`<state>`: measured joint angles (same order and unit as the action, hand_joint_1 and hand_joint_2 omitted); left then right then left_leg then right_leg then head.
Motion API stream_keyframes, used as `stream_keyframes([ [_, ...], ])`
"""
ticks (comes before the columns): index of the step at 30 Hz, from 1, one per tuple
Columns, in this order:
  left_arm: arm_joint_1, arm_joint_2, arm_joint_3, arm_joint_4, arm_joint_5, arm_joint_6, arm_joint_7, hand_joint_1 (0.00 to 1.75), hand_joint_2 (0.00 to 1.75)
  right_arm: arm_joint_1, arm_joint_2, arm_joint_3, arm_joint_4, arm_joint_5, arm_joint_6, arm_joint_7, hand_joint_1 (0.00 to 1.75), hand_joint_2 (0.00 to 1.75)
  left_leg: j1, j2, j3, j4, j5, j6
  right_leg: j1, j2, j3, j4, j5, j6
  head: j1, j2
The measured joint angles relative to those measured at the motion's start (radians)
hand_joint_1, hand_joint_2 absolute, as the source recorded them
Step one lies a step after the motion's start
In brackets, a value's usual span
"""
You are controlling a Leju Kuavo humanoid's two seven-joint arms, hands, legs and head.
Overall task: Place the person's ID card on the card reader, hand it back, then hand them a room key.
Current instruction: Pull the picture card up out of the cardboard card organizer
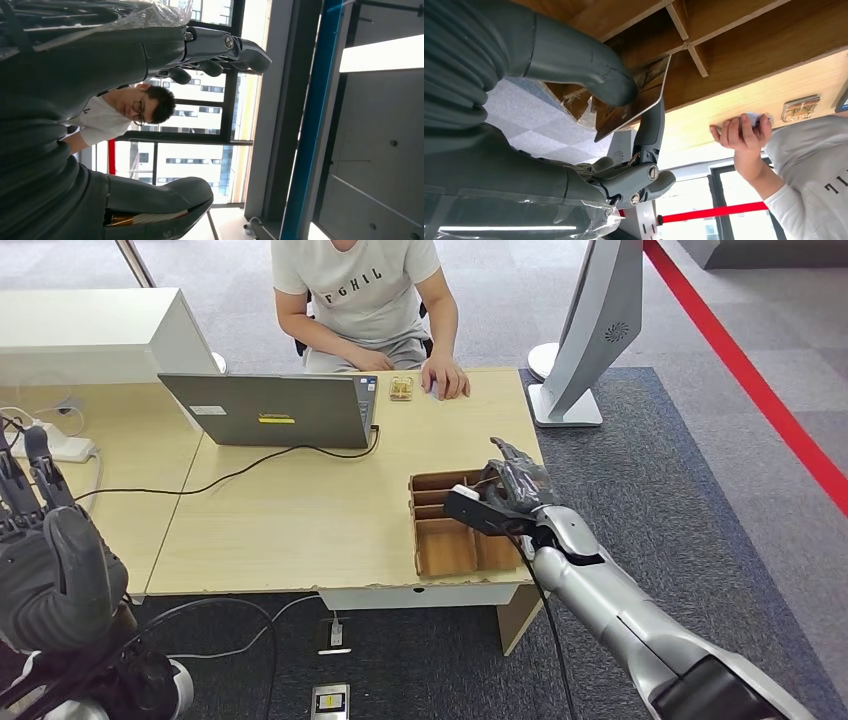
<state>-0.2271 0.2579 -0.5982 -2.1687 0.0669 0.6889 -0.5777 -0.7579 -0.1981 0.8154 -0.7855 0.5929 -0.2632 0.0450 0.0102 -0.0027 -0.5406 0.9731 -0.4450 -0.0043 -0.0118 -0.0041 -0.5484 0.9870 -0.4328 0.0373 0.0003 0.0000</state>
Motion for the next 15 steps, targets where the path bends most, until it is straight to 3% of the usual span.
stream_keyframes([
  [15, 0.001, 0.0, 0.0, 0.0, -0.014, 0.0, -0.008, 0.0, 1.75, -0.01, 0.016, 0.0, 0.031, 0.008, -0.02, -0.009, 1.75, 1.75, 0.0, 0.0, 0.0, 0.0, 0.0, 0.0, 0.0, 0.0, 0.0, 0.0, 0.0, 0.0, 0.0, 0.0],
])
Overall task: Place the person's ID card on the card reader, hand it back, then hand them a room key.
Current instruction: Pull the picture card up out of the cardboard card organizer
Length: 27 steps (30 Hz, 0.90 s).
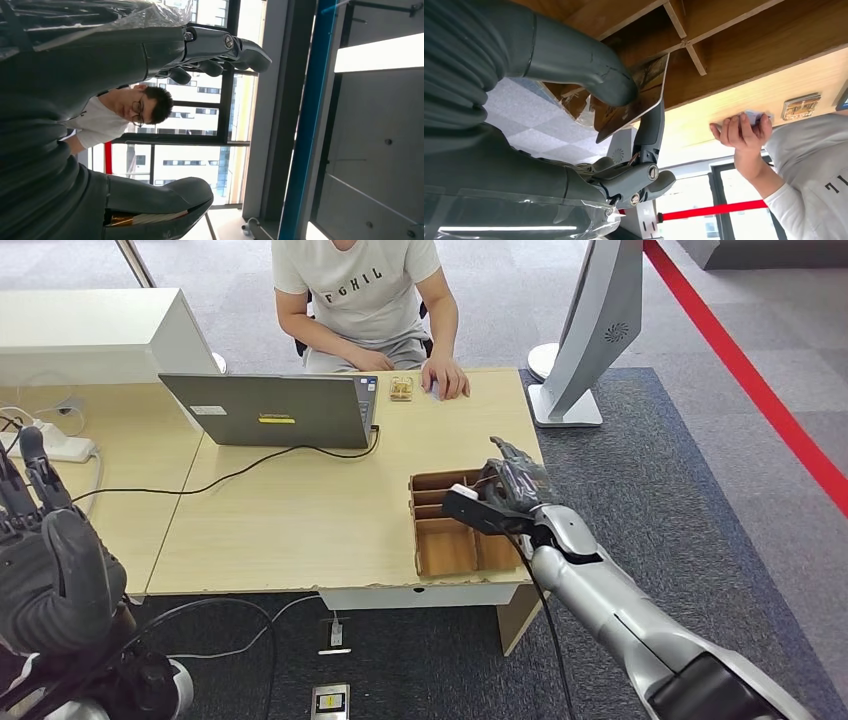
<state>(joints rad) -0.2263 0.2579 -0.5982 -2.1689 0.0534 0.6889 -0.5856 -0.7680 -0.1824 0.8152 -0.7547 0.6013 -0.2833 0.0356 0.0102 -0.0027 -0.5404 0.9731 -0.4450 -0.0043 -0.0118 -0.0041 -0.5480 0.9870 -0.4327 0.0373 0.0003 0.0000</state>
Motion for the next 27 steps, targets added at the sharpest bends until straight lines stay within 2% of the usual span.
stream_keyframes([
  [10, 0.004, 0.0, 0.0, 0.0, 0.004, 0.0, -0.003, 0.0, 1.75, -0.02, -0.007, -0.021, -0.044, 0.009, -0.067, 0.013, 1.75, 1.75, 0.0, 0.0, 0.0, 0.0, 0.0, 0.0, 0.0, 0.0, -0.001, 0.0, 0.0, 0.0, 0.0, 0.0],
  [18, 0.007, 0.0, 0.0, 0.001, 0.032, 0.0, -0.016, 0.0, 1.75, -0.021, -0.058, -0.059, -0.207, 0.04, -0.089, 0.073, 1.75, 1.75, 0.0, 0.0, 0.0, 0.0, 0.0, 0.0, 0.0, 0.0, -0.001, 0.0, 0.0, 0.0, 0.0, 0.0],
  [27, -0.01, 0.0, -0.003, 0.009, 0.054, 0.0, -0.022, 0.0, 1.75, -0.007, -0.107, -0.112, -0.369, 0.057, -0.113, 0.08, 1.75, 1.75, 0.0, 0.0, 0.0, 0.0, 0.0, 0.0, 0.0, 0.0, -0.001, 0.0, 0.0, 0.0, 0.0, 0.0],
])
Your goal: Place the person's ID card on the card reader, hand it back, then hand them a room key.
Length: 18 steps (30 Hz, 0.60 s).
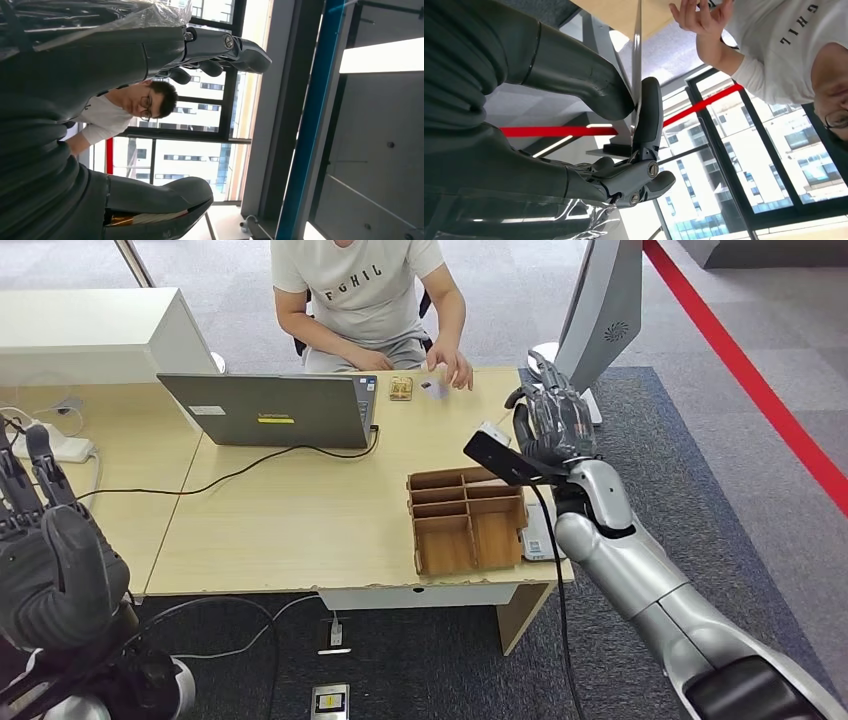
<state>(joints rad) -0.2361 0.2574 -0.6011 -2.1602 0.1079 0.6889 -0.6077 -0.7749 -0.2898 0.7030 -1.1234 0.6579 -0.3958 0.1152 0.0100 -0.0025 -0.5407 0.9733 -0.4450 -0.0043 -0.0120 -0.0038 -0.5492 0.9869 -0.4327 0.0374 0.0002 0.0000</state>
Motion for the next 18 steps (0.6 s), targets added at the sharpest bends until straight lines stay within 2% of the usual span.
stream_keyframes([
  [8, -0.023, -0.016, -0.004, 0.008, 0.008, -0.002, -0.001, 0.0, 1.75, -0.048, 0.024, -0.022, 0.025, -0.033, -0.03, -0.067, 1.75, 1.75, 0.0, 0.0, 0.0, 0.0, 0.0, 0.0, 0.0, 0.0, 0.0, 0.0, 0.0, 0.0, 0.0, 0.0],
  [18, -0.048, -0.053, -0.009, 0.033, 0.041, -0.027, -0.038, 0.0, 1.75, -0.18, 0.144, -0.02, 0.245, -0.022, -0.103, -0.13, 1.75, 1.75, 0.0, 0.0, -0.001, 0.0, 0.0, 0.0, 0.0, 0.0, 0.0, 0.0, 0.0, 0.0, 0.0, 0.0],
])
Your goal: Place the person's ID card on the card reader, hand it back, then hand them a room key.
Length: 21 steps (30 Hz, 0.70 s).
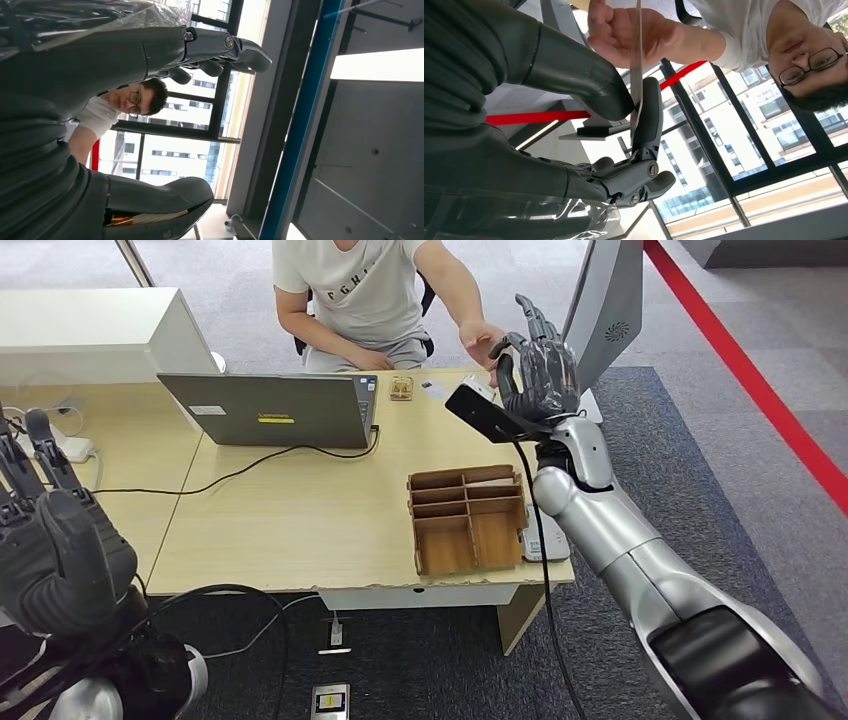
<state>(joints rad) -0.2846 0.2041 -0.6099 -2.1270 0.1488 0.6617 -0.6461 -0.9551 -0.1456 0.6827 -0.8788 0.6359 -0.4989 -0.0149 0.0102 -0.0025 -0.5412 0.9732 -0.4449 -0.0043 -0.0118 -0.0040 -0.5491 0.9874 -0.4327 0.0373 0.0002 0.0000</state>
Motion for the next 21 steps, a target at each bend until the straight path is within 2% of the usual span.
stream_keyframes([
  [10, -0.008, -0.013, 0.001, 0.011, 0.001, 0.01, -0.013, 0.0, 1.75, -0.064, 0.105, 0.011, 0.211, 0.019, -0.01, 0.016, 1.75, 1.75, 0.0, 0.0, 0.0, 0.0, 0.0, 0.0, 0.0, 0.0, 0.0, 0.0, 0.0, 0.0, 0.0, 0.0],
  [21, -0.007, -0.013, 0.004, 0.011, 0.002, 0.017, -0.016, 0.0, 1.75, -0.076, 0.152, 0.019, 0.321, 0.046, -0.011, 0.041, 1.75, 1.75, 0.0, 0.0, 0.0, 0.0, 0.0, 0.0, 0.0, 0.0, 0.0, 0.0, 0.0, 0.0, 0.0, 0.0],
])
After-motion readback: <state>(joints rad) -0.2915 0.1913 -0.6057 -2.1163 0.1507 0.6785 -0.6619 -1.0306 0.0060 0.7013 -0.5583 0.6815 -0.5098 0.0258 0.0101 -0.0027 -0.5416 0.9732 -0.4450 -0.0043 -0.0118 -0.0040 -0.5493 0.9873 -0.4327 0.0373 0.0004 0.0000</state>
